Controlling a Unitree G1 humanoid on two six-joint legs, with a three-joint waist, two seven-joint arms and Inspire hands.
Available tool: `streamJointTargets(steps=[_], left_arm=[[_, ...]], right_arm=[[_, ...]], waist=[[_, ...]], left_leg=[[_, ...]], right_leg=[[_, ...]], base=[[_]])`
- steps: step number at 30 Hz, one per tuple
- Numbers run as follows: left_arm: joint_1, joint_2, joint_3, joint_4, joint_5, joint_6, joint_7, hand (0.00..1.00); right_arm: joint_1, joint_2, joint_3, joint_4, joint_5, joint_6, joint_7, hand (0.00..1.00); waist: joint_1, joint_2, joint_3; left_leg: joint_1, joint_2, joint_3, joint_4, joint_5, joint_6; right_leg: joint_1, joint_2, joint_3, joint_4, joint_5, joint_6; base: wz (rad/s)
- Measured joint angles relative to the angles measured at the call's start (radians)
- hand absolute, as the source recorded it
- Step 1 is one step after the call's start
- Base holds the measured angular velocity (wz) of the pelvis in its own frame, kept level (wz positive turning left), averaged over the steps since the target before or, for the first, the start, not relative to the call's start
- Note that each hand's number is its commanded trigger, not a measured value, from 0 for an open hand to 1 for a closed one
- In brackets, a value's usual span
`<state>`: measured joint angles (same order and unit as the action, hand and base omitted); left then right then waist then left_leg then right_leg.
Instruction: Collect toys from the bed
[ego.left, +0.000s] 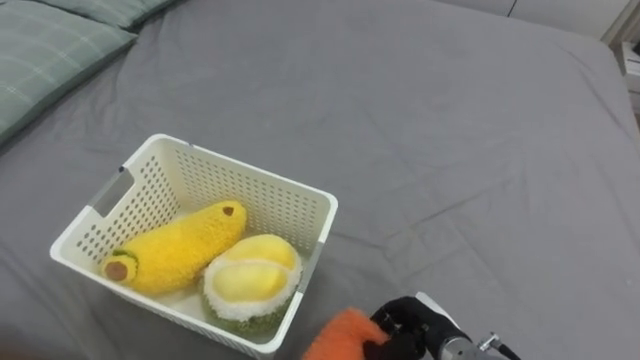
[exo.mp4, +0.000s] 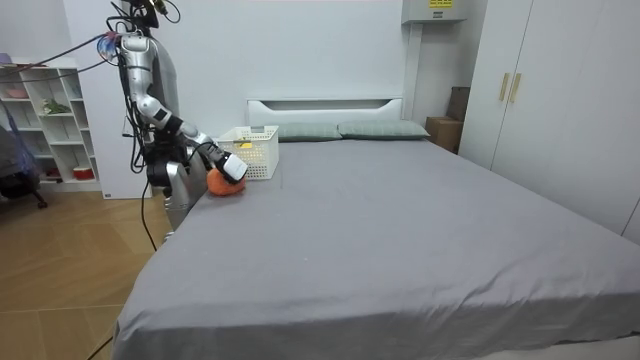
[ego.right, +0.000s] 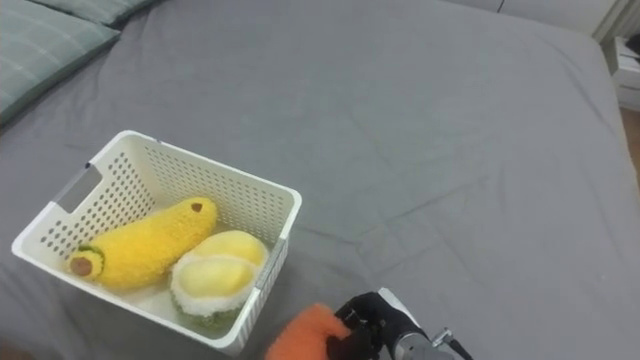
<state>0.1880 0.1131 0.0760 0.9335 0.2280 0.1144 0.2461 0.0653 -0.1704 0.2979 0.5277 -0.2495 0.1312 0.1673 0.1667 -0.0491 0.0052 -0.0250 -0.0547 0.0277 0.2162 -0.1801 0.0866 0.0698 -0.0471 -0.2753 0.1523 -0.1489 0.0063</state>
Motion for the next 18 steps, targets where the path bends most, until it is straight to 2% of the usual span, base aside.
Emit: streamJointTargets(steps=[3, 7, 11, 18], left_arm=[[0.0, -0.007, 0.0, -0.011, -0.001, -0.006, 0.002, 0.0], [0.004, -0.008, 0.008, -0.001, 0.002, -0.008, 0.008, 0.0], [0.027, 0.0, 0.053, 0.025, 0.002, -0.011, 0.012, 0.0], [0.038, -0.002, 0.096, 0.029, 0.004, -0.012, 0.012, 0.0]], right_arm=[[0.006, -0.002, -0.006, -0.015, -0.014, 0.0, 0.0, 1.0], [0.034, -0.019, -0.028, -0.124, -0.018, 0.001, -0.003, 1.0], [0.044, -0.019, -0.081, -0.2, -0.018, -0.003, -0.025, 1.0], [0.052, -0.021, -0.147, -0.284, -0.032, -0.003, -0.043, 1.0]], waist=[[0.0, 0.004, -0.0021], [-0.006, 0.001, -0.0026], [-0.025, -0.007, -0.0023], [-0.034, -0.02, -0.003]], left_leg=[[0.003, 0.0, 0.002, -0.001, 0.0, 0.0], [0.014, 0.001, 0.011, -0.014, 0.002, -0.001], [0.032, 0.002, 0.016, -0.026, 0.002, -0.001], [0.035, 0.002, 0.02, -0.029, 0.002, -0.001]], right_leg=[[0.0, 0.0, 0.002, 0.001, 0.0, 0.0], [0.003, 0.001, 0.016, 0.0, 0.0, 0.0], [0.016, 0.002, 0.024, -0.002, 0.0, 0.0], [0.017, 0.002, 0.029, -0.001, 0.0, 0.0]], base=[[-0.04], [-0.08], [-0.05], [-0.01]])
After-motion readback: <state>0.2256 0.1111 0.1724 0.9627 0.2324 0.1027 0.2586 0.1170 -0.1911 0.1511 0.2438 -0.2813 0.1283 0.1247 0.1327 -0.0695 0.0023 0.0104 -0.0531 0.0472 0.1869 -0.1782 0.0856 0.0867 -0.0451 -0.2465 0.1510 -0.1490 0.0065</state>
